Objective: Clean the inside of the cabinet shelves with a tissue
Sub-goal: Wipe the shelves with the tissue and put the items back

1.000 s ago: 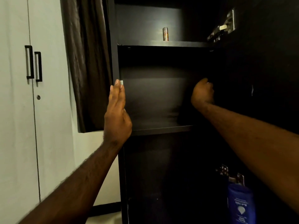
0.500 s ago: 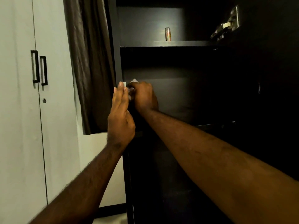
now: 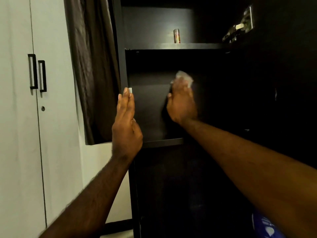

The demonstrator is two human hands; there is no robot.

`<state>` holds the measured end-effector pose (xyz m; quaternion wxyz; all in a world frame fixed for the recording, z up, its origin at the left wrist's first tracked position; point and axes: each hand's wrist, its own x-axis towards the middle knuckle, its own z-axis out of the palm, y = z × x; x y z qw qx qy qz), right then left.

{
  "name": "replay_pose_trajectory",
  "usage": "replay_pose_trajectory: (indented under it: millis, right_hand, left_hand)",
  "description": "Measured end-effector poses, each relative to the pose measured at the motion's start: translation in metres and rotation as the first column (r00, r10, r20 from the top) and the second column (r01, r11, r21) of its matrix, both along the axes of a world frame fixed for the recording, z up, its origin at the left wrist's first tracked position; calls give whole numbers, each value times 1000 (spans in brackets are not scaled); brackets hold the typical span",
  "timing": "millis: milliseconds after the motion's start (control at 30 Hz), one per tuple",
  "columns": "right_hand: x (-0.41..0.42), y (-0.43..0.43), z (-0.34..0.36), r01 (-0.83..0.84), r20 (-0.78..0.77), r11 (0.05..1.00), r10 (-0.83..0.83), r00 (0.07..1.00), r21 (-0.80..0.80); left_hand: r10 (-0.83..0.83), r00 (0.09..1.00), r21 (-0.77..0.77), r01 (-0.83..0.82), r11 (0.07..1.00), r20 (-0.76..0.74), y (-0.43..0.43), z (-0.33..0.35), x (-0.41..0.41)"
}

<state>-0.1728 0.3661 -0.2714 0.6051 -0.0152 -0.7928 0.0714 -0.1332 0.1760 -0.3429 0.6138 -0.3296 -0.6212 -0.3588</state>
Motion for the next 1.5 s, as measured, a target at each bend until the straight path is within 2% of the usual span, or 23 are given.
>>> replay_pose_trajectory:
  millis: [67, 100, 167, 267, 333, 400, 500, 567, 600, 633, 700, 767, 833, 867, 900, 1000, 1167, 1267, 1400, 1500]
  right_hand:
    - [0, -45, -6, -151, 132, 944, 117, 984, 293]
    - [2, -63, -10, -199, 202, 901, 129, 971, 386]
    - [5, -79, -13, -197, 256, 857, 79, 963, 477]
    - [8, -50, -16, -123, 196, 853, 24, 980, 507]
    - [10, -15, -20, -70, 142, 922, 17, 990, 380]
    - [12, 23, -19, 27, 84, 986, -41, 996, 165]
    - [15, 72, -8, 223, 208, 964, -191, 959, -145]
    - [21, 82, -4, 226, 260, 926, -147, 954, -303]
    - [21, 79, -4, 198, 245, 929, -123, 962, -311]
    - [23, 71, -7, 144, 209, 953, -89, 974, -267]
    - [30, 46, -12, -48, 157, 998, 55, 986, -52]
    - [35, 15, -15, -252, 225, 935, 197, 954, 251]
    - [32, -14, -13, -313, 344, 811, 148, 927, 495]
    - [28, -28, -8, -291, 353, 770, 92, 931, 567]
    - [23, -40, -2, -261, 344, 769, 58, 937, 583]
    - [14, -65, 21, -188, 278, 826, 39, 960, 531]
    - [8, -72, 44, -117, 266, 879, -12, 964, 462]
    - [8, -68, 47, -122, 236, 935, 43, 971, 334]
    - [11, -28, 40, -89, 160, 981, 61, 985, 173]
    - [11, 21, 39, -17, 142, 996, 5, 990, 84]
  left_hand:
    - [1, 1000, -7, -1, 1000, -6, -1, 0, -1]
    - [-1, 1000, -10, 1, 1000, -10, -1, -1, -1]
    - [-8, 1000, -13, 7, 1000, -11, -1, -1, -1]
    - [-8, 1000, -19, 8, 1000, -4, -2, -1, 1]
    - [-7, 1000, -19, 7, 1000, -4, -2, -1, 2]
    - [-9, 1000, -15, 9, 1000, -3, -2, 0, 2]
    - [-17, 1000, -3, 17, 1000, 1, -2, 1, 2]
    - [-16, 1000, 2, 16, 1000, 1, -1, 0, 2]
    - [-15, 1000, 2, 15, 1000, 2, -1, 0, 1]
    - [-16, 1000, 1, 16, 1000, 3, -1, 0, 1]
    - [-16, 1000, -3, 16, 1000, 2, -1, 0, 1]
    - [-16, 1000, -6, 16, 1000, 1, -1, 0, 2]
    - [-11, 1000, -5, 11, 1000, 1, -2, 0, 2]
    - [-7, 1000, -3, 7, 1000, 2, -2, 0, 2]
    - [-7, 1000, -4, 7, 1000, 4, -2, 0, 1]
    - [-16, 1000, -9, 17, 1000, 12, -1, 0, 2]
    - [-17, 1000, -4, 17, 1000, 18, 0, 1, 1]
    - [-17, 1000, -14, 18, 1000, 16, 0, 0, 0]
    - [-10, 1000, -20, 10, 1000, 9, 0, 0, 0]
    - [-1, 1000, -7, 1, 1000, 4, -2, 0, -1]
